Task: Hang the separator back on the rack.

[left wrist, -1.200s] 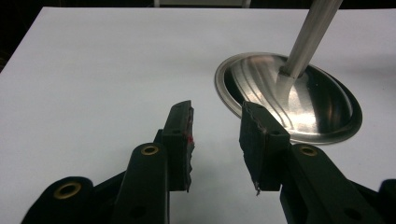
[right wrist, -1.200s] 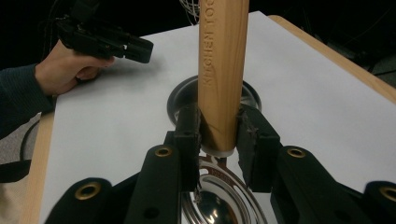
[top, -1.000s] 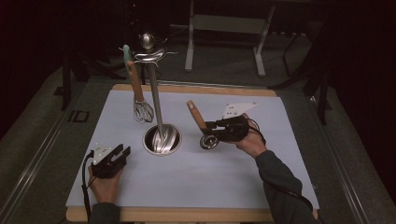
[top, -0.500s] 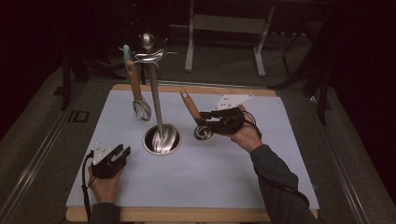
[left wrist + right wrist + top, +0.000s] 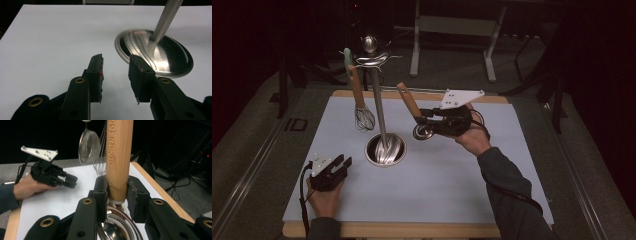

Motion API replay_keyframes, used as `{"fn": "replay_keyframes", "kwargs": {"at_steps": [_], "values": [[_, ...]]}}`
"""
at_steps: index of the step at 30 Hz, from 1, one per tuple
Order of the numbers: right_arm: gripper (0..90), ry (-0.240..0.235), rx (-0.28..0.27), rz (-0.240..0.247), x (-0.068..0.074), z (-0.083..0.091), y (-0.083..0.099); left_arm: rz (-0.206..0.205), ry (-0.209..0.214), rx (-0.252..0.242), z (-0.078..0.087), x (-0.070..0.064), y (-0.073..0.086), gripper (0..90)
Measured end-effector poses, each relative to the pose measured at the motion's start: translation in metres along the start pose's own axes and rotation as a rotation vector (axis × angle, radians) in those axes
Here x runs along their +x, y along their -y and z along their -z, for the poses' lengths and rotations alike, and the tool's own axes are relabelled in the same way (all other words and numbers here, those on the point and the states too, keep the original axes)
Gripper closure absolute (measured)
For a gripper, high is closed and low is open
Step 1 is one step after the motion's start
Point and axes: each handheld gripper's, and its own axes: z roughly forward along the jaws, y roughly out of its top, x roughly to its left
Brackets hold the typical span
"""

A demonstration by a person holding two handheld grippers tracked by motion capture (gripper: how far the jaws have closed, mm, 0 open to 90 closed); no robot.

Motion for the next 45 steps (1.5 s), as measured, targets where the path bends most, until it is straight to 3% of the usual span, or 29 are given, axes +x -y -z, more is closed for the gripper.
{"fn": "replay_keyframes", "kwargs": {"at_steps": [22,28,34,45], "values": [[70.9,-0.017,-0.073,0.073,0.009,0.001,-0.044,0.000,0.001,0.002,0.000,0.000,0.000,63.9],[70.9,-0.018,-0.057,0.089,0.012,-0.004,-0.050,0.000,0.001,0.002,0.000,0.000,0.000,63.8],[70.8,0.024,-0.024,0.099,0.009,-0.015,-0.054,0.001,0.001,0.002,0.000,0.000,0.000,63.8],[70.4,0.068,0.011,0.073,0.008,-0.030,-0.058,0.002,0.002,0.001,0.000,0.000,0.000,63.7]]}}
